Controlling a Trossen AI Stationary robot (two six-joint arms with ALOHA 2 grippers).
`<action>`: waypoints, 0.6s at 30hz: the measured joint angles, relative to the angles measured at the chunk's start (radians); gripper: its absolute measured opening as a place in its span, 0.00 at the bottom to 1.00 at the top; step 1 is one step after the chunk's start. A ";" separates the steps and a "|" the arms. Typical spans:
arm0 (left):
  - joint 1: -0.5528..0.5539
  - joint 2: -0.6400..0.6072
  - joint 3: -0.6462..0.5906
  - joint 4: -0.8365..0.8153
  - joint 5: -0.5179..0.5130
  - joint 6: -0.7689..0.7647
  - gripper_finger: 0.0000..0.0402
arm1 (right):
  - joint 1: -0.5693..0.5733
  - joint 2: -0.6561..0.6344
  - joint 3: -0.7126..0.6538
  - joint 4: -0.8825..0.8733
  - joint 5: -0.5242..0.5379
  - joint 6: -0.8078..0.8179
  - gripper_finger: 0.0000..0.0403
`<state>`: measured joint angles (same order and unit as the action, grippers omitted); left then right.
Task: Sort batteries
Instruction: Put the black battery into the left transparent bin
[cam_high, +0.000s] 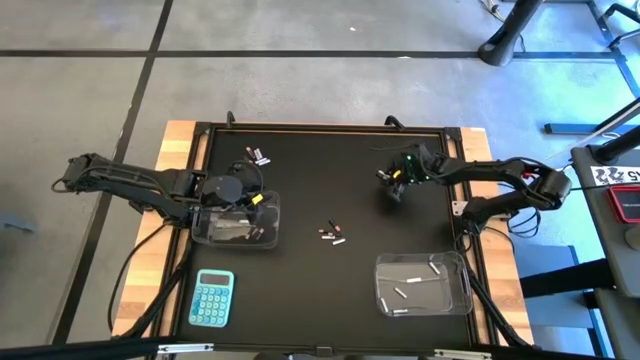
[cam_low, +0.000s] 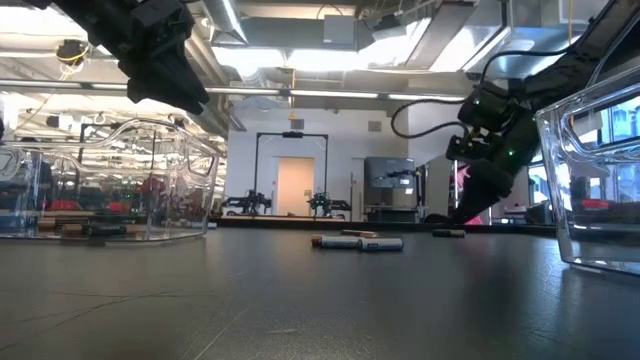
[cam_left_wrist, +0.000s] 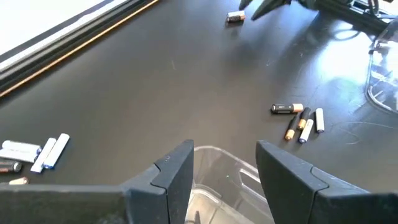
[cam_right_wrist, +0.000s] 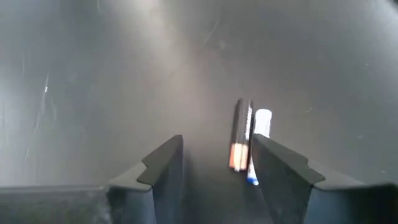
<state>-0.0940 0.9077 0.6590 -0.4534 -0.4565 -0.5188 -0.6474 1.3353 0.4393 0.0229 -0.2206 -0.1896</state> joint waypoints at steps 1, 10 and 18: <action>0.000 0.000 0.000 0.002 0.000 0.003 0.41 | 0.000 0.010 0.000 0.002 -0.001 -0.002 0.47; 0.000 0.000 0.000 0.002 0.000 0.002 0.41 | 0.000 0.107 0.003 0.037 -0.027 -0.005 0.47; 0.000 0.000 0.000 0.001 0.000 0.002 0.41 | 0.001 0.122 0.002 0.079 -0.009 -0.004 0.40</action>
<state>-0.0940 0.9076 0.6590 -0.4519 -0.4567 -0.5167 -0.6465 1.4569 0.4412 0.1022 -0.2295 -0.1935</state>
